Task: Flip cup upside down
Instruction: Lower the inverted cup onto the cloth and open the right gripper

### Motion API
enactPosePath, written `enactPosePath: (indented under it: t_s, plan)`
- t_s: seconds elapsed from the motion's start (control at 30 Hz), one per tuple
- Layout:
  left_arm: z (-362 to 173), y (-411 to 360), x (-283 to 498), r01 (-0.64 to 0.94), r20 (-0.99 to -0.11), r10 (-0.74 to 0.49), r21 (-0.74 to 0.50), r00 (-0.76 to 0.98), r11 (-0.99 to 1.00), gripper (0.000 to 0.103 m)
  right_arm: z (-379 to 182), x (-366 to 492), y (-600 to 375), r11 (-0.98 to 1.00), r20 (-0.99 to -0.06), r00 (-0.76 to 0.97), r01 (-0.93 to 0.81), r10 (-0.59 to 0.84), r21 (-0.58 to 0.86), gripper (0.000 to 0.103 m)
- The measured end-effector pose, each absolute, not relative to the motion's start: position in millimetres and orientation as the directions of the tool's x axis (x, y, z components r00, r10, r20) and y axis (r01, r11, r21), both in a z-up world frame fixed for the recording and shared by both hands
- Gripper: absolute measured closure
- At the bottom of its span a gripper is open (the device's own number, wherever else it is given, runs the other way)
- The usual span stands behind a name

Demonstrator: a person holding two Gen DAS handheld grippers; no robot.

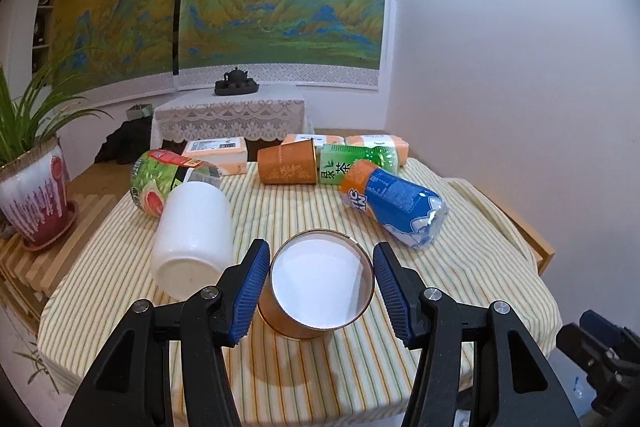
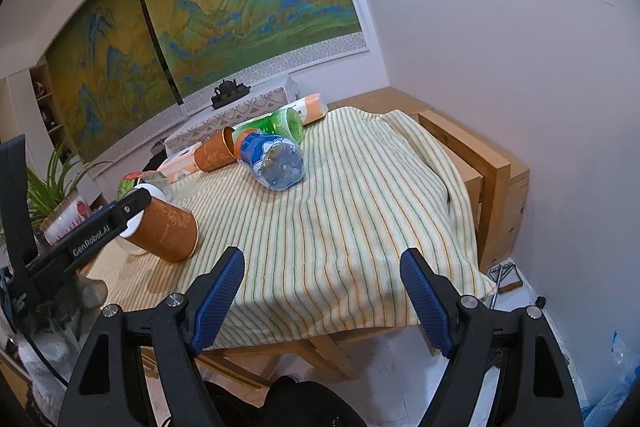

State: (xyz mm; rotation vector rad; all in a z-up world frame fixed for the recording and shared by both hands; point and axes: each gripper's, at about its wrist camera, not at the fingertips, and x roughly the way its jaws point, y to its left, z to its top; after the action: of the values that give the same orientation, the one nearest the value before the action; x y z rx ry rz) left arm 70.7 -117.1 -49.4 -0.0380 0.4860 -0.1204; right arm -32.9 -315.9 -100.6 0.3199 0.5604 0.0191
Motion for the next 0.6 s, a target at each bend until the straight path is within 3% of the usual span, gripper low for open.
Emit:
enactPosePath:
  t_s: [0.47, 0.6]
  plan:
    - [-51, -106, 98, 0.097, -0.473, -0.125, -0.083, 0.872, 0.992, 0.046, -101, -24, -304, 0.956, -0.530, 0.842, 0.065, 0.101, 0.286, 0.026]
    - [-51, -105, 101, 0.098, -0.473, -0.126, -0.083, 0.872, 0.992, 0.052, -100, -20, -300, 0.958, -0.533, 0.840, 0.060, 0.103, 0.280, 0.026]
